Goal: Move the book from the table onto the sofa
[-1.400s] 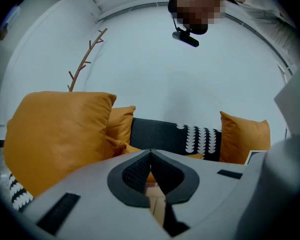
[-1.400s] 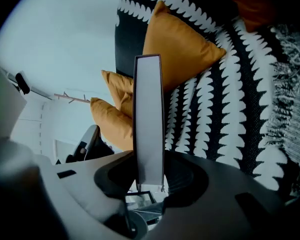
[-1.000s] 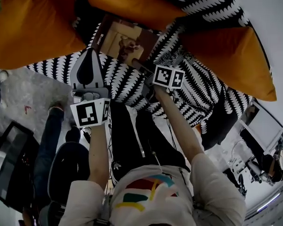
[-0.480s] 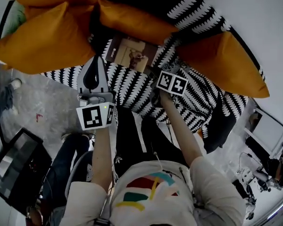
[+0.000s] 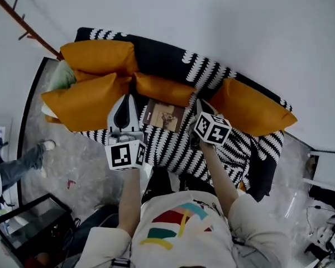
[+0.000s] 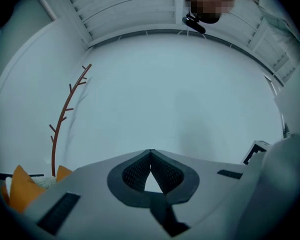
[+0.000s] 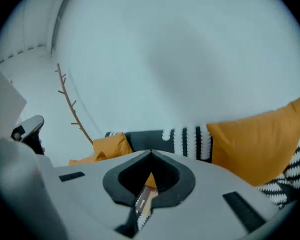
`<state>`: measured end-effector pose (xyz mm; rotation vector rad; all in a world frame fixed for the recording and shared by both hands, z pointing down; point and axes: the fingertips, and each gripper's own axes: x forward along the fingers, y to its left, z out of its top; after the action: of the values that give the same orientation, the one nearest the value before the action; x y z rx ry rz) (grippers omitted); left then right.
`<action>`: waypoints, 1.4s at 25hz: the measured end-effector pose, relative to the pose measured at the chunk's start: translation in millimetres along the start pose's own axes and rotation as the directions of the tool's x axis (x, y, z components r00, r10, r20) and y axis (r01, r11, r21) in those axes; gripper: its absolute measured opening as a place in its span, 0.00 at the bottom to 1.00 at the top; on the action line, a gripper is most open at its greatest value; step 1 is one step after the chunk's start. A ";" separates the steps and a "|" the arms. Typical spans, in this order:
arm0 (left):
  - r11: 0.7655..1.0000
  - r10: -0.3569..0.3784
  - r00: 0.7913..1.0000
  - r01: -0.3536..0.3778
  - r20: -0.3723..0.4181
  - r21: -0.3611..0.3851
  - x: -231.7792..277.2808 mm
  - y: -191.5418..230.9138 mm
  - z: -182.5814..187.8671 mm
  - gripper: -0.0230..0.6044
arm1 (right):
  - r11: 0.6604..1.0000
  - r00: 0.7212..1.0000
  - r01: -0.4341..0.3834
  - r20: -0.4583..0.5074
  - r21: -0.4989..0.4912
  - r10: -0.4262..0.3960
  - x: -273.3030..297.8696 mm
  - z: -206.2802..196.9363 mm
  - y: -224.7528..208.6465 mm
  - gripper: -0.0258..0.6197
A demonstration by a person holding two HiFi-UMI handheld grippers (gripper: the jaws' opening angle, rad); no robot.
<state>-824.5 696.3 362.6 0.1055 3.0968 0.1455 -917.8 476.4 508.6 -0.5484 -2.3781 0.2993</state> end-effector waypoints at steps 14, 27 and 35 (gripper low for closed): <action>0.993 -0.104 0.986 0.095 0.131 0.072 0.0 -60.1 103.2 0.05 | 0.961 0.861 -0.071 0.470 -0.266 0.193 -164.4 147.4 69.6 0.06; 0.988 -0.108 0.984 0.090 0.144 0.125 0.1 -72.4 109.6 0.05 | 0.932 0.856 -0.108 0.444 -0.346 0.264 -161.6 140.3 90.8 0.06; 0.986 -0.111 0.982 0.090 0.150 0.140 0.0 -78.6 112.1 0.05 | 0.922 0.848 -0.114 0.448 -0.369 0.284 -166.2 143.3 91.9 0.06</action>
<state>-824.8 628.6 243.6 -0.0346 2.9434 -0.0688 -869.7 471.5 275.6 -0.9858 -2.9001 0.1397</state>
